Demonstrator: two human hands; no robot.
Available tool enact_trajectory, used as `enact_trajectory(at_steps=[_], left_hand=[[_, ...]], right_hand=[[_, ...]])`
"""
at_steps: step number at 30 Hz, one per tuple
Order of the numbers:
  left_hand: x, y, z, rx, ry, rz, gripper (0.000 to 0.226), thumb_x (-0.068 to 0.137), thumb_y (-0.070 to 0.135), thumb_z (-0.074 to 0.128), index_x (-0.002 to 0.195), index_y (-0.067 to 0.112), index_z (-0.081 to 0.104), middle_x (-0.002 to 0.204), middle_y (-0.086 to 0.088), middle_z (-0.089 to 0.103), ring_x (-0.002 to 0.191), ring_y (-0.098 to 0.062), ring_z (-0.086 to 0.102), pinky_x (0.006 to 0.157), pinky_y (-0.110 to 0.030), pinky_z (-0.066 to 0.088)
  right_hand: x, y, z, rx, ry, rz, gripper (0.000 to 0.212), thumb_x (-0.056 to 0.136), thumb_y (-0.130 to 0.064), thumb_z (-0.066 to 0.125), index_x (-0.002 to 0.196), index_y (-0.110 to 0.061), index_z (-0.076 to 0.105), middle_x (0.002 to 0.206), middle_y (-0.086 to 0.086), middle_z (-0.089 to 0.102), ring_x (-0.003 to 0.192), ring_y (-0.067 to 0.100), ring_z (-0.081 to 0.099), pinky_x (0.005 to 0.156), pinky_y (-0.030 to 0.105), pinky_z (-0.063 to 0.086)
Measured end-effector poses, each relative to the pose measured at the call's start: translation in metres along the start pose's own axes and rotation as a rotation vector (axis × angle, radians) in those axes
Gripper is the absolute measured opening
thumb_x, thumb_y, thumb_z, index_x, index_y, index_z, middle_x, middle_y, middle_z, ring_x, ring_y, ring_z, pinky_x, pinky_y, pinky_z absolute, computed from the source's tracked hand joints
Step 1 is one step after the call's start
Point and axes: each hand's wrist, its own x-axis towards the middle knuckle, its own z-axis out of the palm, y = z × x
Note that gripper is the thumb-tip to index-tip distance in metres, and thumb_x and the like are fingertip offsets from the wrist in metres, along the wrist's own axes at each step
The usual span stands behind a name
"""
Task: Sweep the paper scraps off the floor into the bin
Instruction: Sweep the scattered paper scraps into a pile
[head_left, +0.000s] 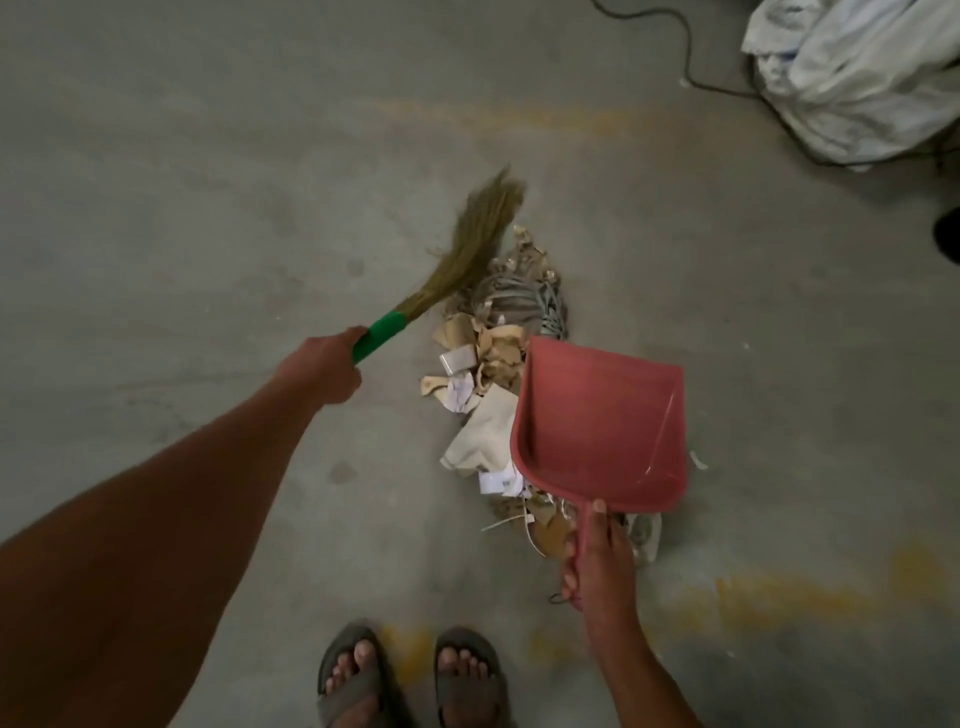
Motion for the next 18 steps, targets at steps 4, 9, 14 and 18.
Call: enact_trajectory(at_steps=[4,9,14,18], left_hand=[[-0.014,0.036,0.027,0.154,-0.044,0.042,0.073,0.098,0.02,0.053,0.16,0.05,0.029,0.123,-0.008,0.067,0.096,-0.028,0.067,0.074,-0.039,0.061],[-0.067,0.043,0.059,0.177,-0.091,0.07,0.07,0.103,0.027,0.054,0.159,0.055,0.024,0.116,0.004,0.063,0.094,-0.019,0.063,0.067,-0.034,0.055],[-0.124,0.04,0.071,0.035,-0.031,0.066,0.07,0.104,0.03,0.059,0.157,0.056,0.022,0.103,0.009,0.058,0.086,-0.012,0.06,0.062,-0.031,0.056],[-0.156,0.029,0.074,-0.073,0.086,0.023,0.073,0.102,0.031,0.062,0.157,0.056,0.021,0.106,0.008,0.062,0.086,-0.015,0.06,0.063,-0.035,0.057]], right_hand=[[0.005,0.01,-0.032,-0.011,0.022,0.029,0.056,0.108,-0.057,0.043,0.081,-0.01,0.057,0.058,0.005,0.049,0.039,0.015,0.039,0.038,0.02,0.032],[0.003,0.013,-0.068,0.015,0.046,0.036,0.056,0.107,-0.057,0.043,0.081,-0.009,0.054,0.06,0.007,0.047,0.037,0.015,0.037,0.038,0.02,0.029],[0.002,0.012,-0.094,0.025,0.063,0.043,0.061,0.108,-0.056,0.044,0.09,0.001,0.054,0.066,0.009,0.051,0.038,0.015,0.038,0.039,0.02,0.029],[0.001,0.006,-0.108,0.029,0.056,0.02,0.065,0.108,-0.057,0.043,0.092,0.005,0.055,0.059,0.006,0.048,0.037,0.015,0.037,0.04,0.021,0.03]])
